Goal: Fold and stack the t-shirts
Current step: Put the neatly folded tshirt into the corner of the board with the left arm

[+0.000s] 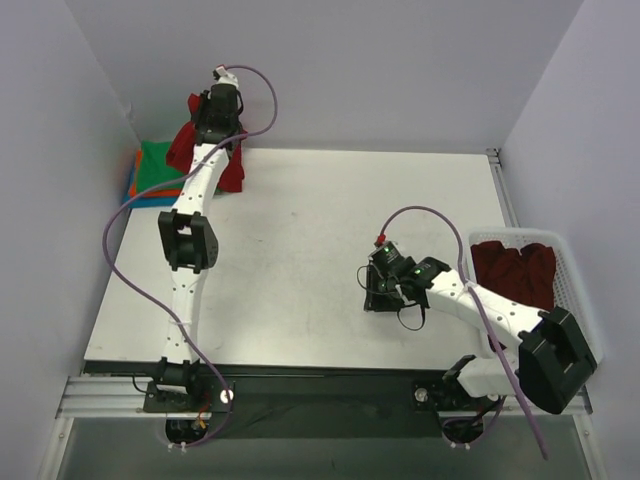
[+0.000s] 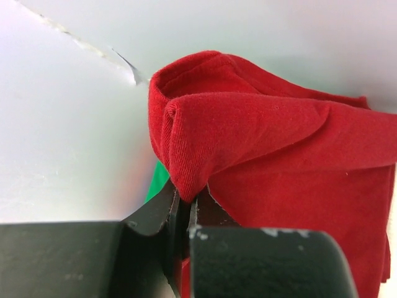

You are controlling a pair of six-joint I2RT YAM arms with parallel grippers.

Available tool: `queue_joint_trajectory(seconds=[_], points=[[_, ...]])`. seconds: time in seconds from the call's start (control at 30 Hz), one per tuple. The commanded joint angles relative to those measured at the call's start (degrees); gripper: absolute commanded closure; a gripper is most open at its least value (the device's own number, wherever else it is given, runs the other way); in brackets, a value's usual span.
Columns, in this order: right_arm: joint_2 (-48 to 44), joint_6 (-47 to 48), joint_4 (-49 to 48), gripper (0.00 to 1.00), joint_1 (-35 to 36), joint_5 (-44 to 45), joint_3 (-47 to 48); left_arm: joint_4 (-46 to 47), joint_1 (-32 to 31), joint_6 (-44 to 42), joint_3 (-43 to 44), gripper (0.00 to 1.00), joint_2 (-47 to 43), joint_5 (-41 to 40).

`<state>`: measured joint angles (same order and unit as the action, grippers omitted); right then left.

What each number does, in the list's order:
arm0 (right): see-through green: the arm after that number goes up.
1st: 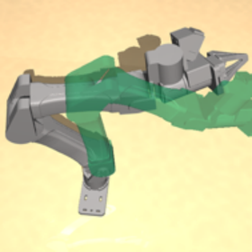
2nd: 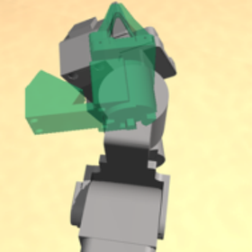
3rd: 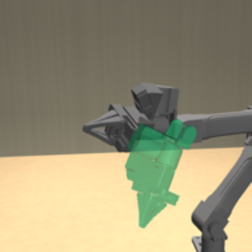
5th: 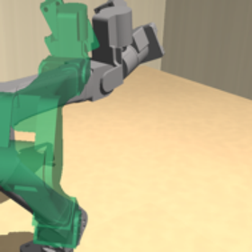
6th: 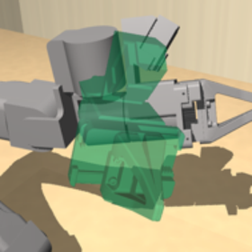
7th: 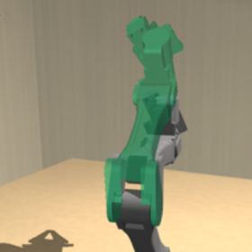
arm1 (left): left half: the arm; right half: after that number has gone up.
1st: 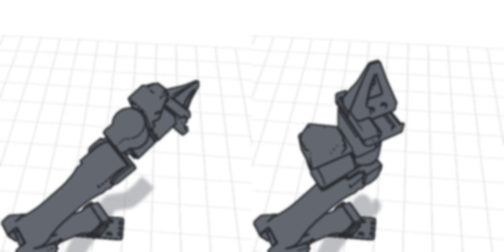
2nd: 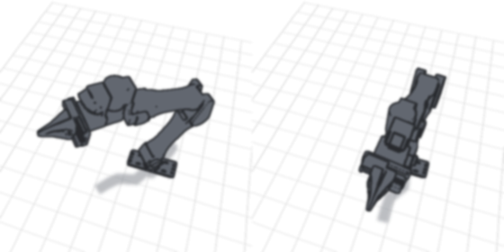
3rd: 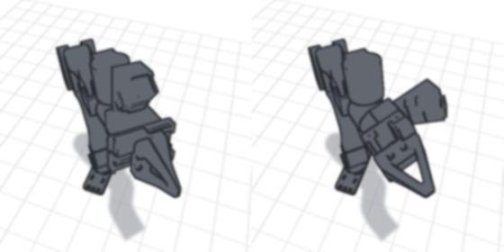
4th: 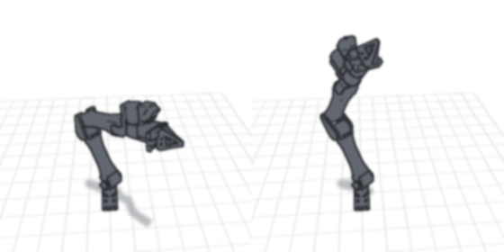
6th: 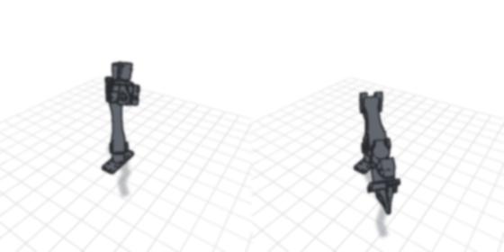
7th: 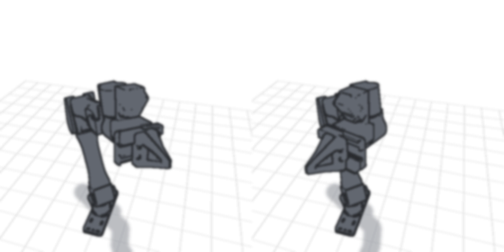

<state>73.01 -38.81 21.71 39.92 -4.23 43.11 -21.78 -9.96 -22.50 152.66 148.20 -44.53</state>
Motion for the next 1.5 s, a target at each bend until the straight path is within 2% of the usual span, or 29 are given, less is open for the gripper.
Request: queue_joint_trajectory(seconds=[0.0,0.27,0.53,0.73,1.1,1.17,1.2,1.23,1.33,1.37,1.4,1.43,1.47], points=[[1.7,-0.7,1.3,0.72,0.8,1.8,0.0,4.5,1.5,1.5,4.2,1.0,-2.3,4.0],[3.9,-0.1,1.2,0.72,1.6,1.9,1.8,2.0,5.6,6.1,3.3,1.0,-6.7,13.0],[5.6,0.0,0.6,0.73,2.1,2.1,2.4,0.2,9.2,10.3,0.3,1.0,-8.9,17.0],[7.1,0.1,0.4,0.73,2.3,1.9,2.9,-0.2,9.7,11.2,-1.0,1.0,-8.5,18.4],[10.7,1.1,0.4,0.72,3.3,1.1,5.4,-0.6,17.4,18.1,-3.7,1.0,-5.7,23.7],[11.4,1.6,0.3,0.7,3.5,0.7,5.8,-0.6,18.9,19.2,-3.2,0.94,-4.4,24.1],[11.8,1.7,0.4,0.69,3.6,0.5,6.1,-0.6,19.4,20.3,-2.8,0.85,-4.0,23.8],[12.0,2.0,0.4,0.67,3.8,0.4,6.3,-1.0,19.9,20.9,-1.9,0.57,-3.6,23.4],[11.6,2.6,0.6,0.59,4.4,1.1,6.8,-3.3,21.4,25.6,-0.6,0.19,-3.3,23.3],[11.1,2.7,0.7,0.58,4.5,1.4,6.9,-3.7,21.4,26.6,-0.8,0.13,-4.0,24.0],[10.8,2.8,0.7,0.55,4.5,1.7,7.0,-4.2,21.2,28.0,-1.0,0.12,-4.6,24.8],[10.6,2.9,0.6,0.53,4.5,2.1,7.3,-4.3,21.2,28.6,-2.4,0.03,-6.0,25.9],[10.0,2.9,0.6,0.52,4.6,2.4,7.4,-4.1,21.0,30.2,-3.5,0.03,-7.0,27.3]])
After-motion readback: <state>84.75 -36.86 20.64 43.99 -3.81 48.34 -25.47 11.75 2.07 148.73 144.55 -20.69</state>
